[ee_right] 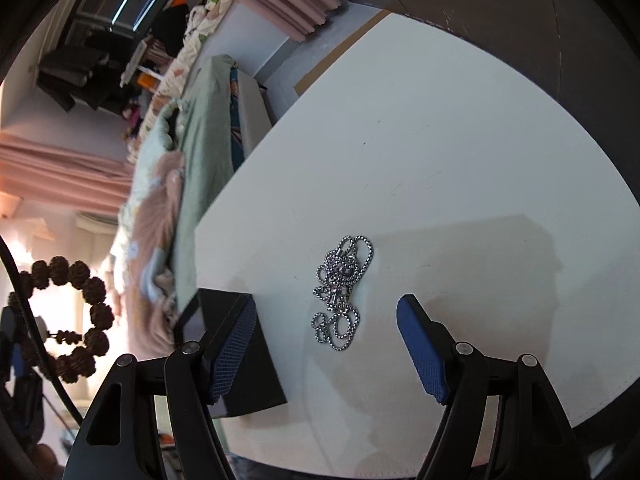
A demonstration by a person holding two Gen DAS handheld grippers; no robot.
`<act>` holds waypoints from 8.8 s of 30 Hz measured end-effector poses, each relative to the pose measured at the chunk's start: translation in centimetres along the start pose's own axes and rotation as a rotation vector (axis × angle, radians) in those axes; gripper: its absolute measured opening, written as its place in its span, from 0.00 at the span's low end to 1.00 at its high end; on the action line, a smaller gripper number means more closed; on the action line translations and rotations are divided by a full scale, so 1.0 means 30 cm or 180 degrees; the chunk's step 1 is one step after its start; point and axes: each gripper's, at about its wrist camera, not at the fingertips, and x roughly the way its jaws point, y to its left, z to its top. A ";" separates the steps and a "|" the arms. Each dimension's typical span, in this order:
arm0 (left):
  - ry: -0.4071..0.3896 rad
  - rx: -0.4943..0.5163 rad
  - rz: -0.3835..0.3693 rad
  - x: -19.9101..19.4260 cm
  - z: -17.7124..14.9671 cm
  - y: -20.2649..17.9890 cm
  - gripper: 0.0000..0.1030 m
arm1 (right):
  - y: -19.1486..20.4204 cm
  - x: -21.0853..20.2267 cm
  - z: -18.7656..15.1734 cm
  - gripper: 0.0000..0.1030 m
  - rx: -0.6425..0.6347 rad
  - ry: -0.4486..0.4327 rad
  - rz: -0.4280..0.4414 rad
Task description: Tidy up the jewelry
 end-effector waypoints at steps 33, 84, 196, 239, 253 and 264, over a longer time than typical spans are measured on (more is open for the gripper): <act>0.0549 -0.0436 -0.0088 0.138 -0.132 0.242 0.34 | 0.127 0.042 -0.025 0.21 -0.0733 -0.0253 -0.1260; 0.0093 -0.0914 -0.0099 -0.249 -0.177 0.422 0.77 | 0.734 -0.525 -0.077 0.07 -0.1437 -0.1067 0.0750; 0.0097 0.0062 0.0043 -0.360 -0.314 0.129 0.98 | 0.269 -0.636 -0.416 0.84 -0.1249 -0.0947 -0.0219; -0.0087 0.0740 0.0118 -0.598 -0.355 -0.070 0.99 | 0.246 -0.942 -0.693 0.97 -0.1478 -0.1083 -0.0666; -0.0153 0.0782 0.0116 -0.624 -0.347 -0.099 0.99 | 0.220 -0.977 -0.697 0.97 -0.1453 -0.1162 -0.0666; -0.0174 0.0816 0.0095 -0.636 -0.349 -0.115 0.99 | 0.205 -0.996 -0.701 0.97 -0.1420 -0.1184 -0.0687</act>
